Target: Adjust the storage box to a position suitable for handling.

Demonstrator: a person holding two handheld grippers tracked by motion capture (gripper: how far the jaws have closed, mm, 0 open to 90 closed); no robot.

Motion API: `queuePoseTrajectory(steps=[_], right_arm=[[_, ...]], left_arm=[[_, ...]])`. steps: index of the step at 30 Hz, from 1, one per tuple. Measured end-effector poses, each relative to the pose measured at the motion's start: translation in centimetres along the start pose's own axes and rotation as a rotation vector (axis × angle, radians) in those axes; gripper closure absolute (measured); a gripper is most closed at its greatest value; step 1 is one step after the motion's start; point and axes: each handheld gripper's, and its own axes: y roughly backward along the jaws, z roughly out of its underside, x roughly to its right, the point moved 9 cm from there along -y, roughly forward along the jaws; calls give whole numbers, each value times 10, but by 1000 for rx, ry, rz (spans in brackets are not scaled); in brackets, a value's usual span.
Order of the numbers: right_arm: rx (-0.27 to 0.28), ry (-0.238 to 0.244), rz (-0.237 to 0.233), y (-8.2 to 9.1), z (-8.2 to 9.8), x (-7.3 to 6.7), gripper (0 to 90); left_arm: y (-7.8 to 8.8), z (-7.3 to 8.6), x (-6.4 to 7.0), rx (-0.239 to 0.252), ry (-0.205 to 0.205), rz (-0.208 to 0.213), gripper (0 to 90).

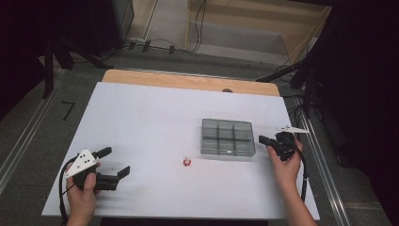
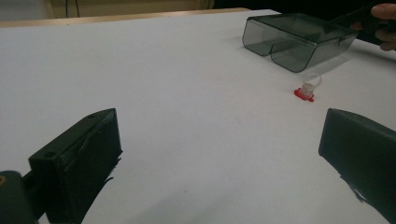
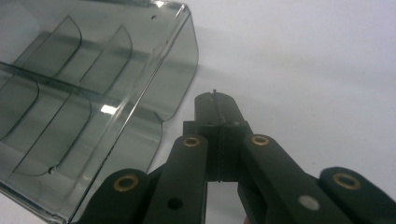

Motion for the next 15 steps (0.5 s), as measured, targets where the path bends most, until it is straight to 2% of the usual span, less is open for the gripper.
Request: queuePoseTrajectory(steps=[10, 12, 15], right_arm=[[-9, 15, -38, -10, 5, -14, 884], [-2, 5, -48, -12, 5, -18, 884], [5, -14, -31, -14, 5, -20, 884]], left_arm=[[0, 0, 0, -1, -1, 0, 0], [0, 0, 0, -1, -1, -1, 0], [0, 0, 0, -1, -1, -2, 0]])
